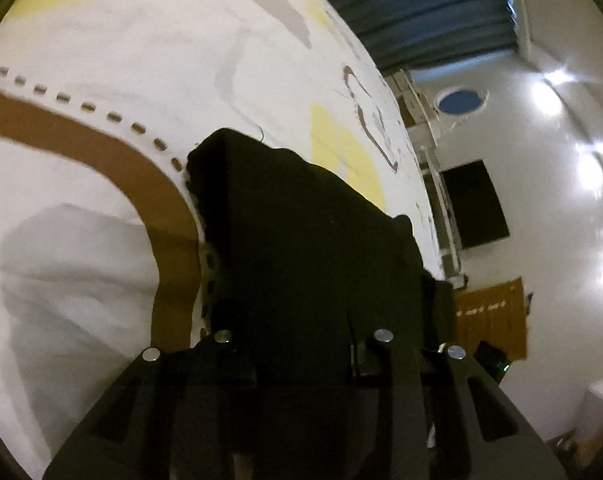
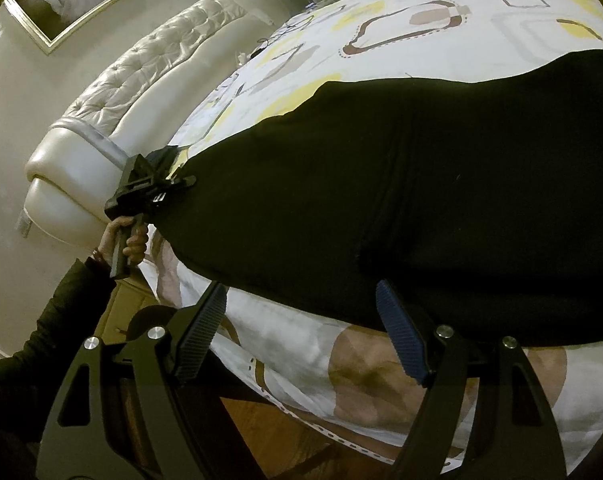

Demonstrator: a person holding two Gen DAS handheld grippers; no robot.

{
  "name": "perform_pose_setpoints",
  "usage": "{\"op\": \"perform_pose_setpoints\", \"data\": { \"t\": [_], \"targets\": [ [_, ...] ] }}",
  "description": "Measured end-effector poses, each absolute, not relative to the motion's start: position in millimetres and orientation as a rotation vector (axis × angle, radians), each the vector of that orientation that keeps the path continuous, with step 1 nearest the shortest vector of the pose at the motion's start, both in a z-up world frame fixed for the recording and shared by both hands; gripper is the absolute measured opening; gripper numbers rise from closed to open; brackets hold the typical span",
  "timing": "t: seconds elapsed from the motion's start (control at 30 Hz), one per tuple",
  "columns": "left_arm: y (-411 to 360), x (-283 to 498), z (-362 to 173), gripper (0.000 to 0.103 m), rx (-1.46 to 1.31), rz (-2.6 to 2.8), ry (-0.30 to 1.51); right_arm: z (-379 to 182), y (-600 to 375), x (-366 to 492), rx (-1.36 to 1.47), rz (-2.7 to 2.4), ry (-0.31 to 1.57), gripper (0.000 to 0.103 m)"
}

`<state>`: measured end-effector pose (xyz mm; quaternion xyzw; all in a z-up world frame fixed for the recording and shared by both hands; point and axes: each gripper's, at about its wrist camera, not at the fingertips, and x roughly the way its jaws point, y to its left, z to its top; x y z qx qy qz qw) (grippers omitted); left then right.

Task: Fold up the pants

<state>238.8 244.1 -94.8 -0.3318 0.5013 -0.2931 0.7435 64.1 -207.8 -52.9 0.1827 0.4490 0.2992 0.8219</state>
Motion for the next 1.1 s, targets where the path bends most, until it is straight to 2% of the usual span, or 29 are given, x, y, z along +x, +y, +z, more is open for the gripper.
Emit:
{"op": "perform_pose_setpoints", "data": {
  "t": [0.3,0.63,1.03,1.1],
  "targets": [
    [245,231,-74,0.030,-0.709,-0.628,1.047,-54,-211,66,0.401,0.643,0.952,0.078],
    [206,229,-33,0.030,-0.730,-0.722,0.958,-49,-214,60,0.412,0.646,0.940,0.078],
    [106,226,3,0.030,-0.627,-0.875,0.939,-43,-225,57,0.445,0.656,0.916,0.078],
    [92,227,2,0.019,-0.649,-0.934,0.943,-40,-227,56,0.452,0.658,0.908,0.078]
  ]
}}
